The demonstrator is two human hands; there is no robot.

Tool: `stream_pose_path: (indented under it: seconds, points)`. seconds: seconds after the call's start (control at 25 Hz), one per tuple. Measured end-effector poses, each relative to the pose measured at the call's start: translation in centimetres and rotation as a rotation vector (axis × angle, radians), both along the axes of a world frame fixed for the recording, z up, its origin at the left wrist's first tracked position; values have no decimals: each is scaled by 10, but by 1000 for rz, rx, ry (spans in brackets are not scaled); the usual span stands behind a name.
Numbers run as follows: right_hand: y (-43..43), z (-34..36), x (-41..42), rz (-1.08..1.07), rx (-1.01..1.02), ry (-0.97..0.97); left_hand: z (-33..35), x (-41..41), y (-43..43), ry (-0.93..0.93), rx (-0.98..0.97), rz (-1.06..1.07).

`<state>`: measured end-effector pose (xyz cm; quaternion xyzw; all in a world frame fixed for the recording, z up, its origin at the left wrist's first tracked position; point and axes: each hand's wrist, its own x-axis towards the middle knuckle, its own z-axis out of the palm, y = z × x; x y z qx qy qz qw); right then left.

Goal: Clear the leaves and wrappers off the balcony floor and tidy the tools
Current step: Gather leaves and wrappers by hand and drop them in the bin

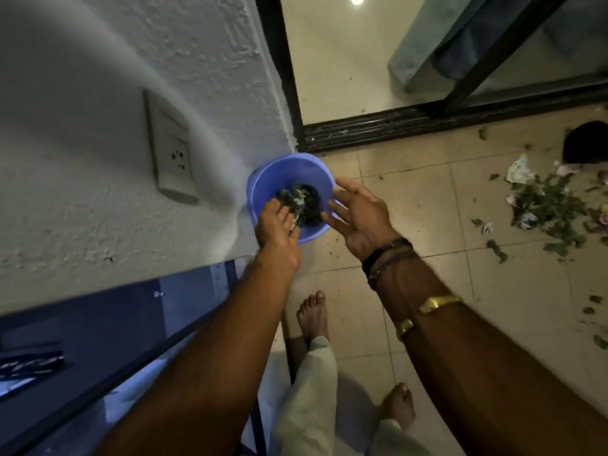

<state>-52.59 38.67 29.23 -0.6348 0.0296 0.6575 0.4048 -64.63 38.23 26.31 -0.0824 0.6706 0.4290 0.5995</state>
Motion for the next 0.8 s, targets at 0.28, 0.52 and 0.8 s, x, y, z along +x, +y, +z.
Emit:
stream_pose_path:
  seconds: [0.28,0.52,0.8]
  points:
    - [-100,75,149,-372,65,-86,97,158,-48,-186,80,-248]
    - [-207,123,310,-662,62,-145,140,334,-127,-296,111,-523]
    - [-317,130,483,-1025,18,-268,135,529,-213,-404,27,-956]
